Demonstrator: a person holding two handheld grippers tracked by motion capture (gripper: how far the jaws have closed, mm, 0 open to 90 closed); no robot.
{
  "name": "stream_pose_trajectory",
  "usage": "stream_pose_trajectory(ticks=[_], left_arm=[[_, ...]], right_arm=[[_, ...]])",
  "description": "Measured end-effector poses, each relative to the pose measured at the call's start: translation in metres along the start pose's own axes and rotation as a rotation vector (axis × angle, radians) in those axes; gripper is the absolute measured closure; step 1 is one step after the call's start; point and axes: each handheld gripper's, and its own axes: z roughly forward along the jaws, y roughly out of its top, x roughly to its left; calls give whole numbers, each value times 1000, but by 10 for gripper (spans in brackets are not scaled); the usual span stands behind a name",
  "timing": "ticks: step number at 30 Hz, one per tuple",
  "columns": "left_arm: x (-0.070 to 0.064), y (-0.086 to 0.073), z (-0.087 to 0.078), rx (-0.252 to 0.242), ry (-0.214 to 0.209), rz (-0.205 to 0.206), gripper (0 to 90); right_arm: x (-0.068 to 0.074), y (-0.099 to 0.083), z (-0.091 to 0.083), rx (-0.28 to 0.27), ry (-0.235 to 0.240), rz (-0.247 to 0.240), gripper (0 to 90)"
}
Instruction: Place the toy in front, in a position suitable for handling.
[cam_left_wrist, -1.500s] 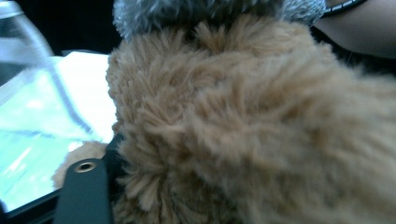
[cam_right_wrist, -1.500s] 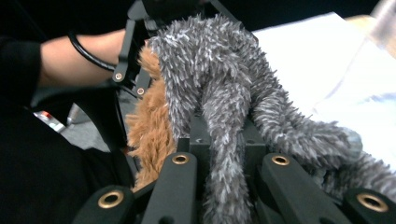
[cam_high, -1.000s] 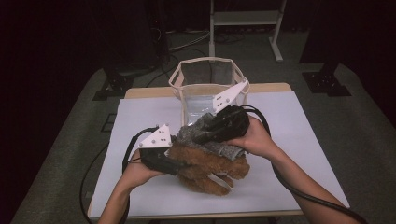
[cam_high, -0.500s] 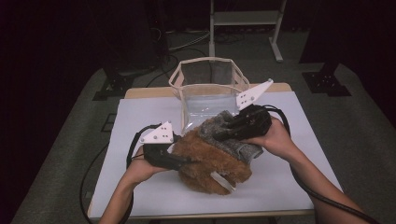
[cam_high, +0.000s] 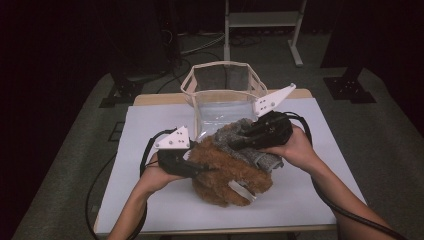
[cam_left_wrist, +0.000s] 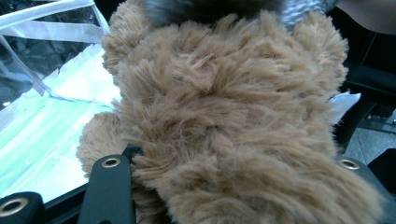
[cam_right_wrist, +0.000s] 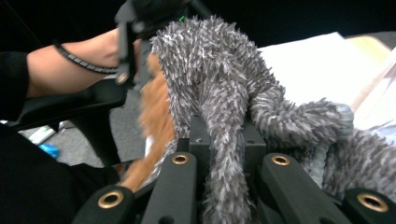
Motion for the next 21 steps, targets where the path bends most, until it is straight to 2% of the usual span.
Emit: stream_pose_trajectory(ticks=[5,6,8,9,11,12,14,15,16,17,19,21], left_arm=[[-3,2,2,4,-32,23,418],[-6,4,5,6,-49,41,418],[-7,5,7,9,-65,55,418],[-9,6,9,20,-84,87,413],[-10,7,10,23,-87,96,413],[-10,7,10,21,-78,88,412],[-8,6,10,14,-68,71,411],[-6,6,9,5,-44,40,408],[-6,6,9,5,-44,40,407],[-2,5,9,-5,-27,16,407],[-1,4,8,-9,-24,9,407],[-2,5,8,-12,-25,5,410]], right_arm=[[1,-8,-7,3,3,16,798],[-2,-7,-10,0,-20,19,797],[-3,-5,-11,-6,-28,20,798],[-9,-1,-13,-22,-58,28,797],[-10,0,-13,-31,-67,31,797],[-15,2,-14,-36,-93,36,797],[-16,1,-14,-39,-91,41,798],[-15,-2,-13,-32,-81,42,797],[-14,-3,-13,-27,-70,42,797],[-12,-5,-12,-22,-60,43,797],[-8,-8,-11,-26,-28,41,797],[-6,-9,-11,-25,-21,36,797]])
